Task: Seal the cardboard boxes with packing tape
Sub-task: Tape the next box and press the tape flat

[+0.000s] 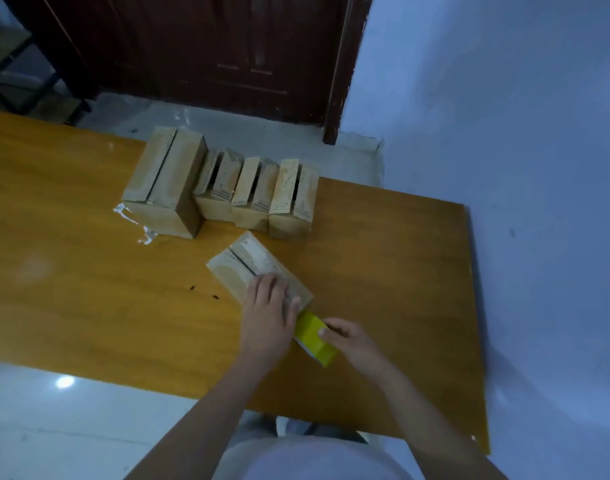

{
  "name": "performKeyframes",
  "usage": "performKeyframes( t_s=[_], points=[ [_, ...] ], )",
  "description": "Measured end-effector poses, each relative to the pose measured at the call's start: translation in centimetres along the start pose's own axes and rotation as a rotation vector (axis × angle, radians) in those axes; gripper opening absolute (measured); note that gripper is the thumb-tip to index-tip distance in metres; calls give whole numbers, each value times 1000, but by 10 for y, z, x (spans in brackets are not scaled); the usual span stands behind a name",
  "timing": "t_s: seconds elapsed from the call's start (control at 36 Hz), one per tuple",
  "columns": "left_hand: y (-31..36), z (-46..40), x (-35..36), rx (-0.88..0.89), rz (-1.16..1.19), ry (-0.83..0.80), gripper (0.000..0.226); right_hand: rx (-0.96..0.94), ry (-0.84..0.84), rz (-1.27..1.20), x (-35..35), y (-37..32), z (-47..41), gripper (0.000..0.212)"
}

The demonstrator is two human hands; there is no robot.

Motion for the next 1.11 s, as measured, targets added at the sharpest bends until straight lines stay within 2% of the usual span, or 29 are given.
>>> performKeyframes(
  t_s=[0.11,0.17,0.19,0.31,0.42,0.5,0.58,0.69,0.78,0.83,0.89,0.97,1.11],
  points=[
    [-5,4,7,19,-57,-112,64,5,52,64,-1,0,7,19],
    [-4,6,8,30,-94,-136,66,-8,79,304,0,9,8,43],
    [-5,7,8,28,-108,-141,66,-16,102,404,-2,13,9,47],
    [-3,8,12,33,-173,-155,59,-95,154,502,-2,9,13,39],
    [8,11,3,14,-170,23,25,-101,139,558,0,14,9,36],
    [25,22,-5,81,-227,184,14,-128,154,577,-1,19,8,38],
    [36,28,-2,117,-276,175,24,-118,154,513,-2,24,10,40],
    [40,38,22,-4,-397,-77,82,-70,109,309,-4,30,15,43],
    [40,44,30,-48,-412,-125,98,-83,207,196,-17,32,17,49],
    [38,44,30,-61,-414,-136,100,-122,374,351,-37,32,15,39],
    [38,44,29,-75,-417,-150,100,-63,470,616,-54,39,10,33],
    [37,45,29,-96,-402,-156,101,13,400,899,-60,54,3,46],
    [34,46,29,-132,-387,-164,104,-135,291,1113,-55,55,1,24]
  ],
)
Point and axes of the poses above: each hand's wrist, its own z-axis away from the middle knuckle, its own x-axis out of the palm, y = z × x, the point moved 8 cm from there along -z, towards the middle knuckle, and after that the axes turned 5 degrees about -z, right-handed, at the moved point
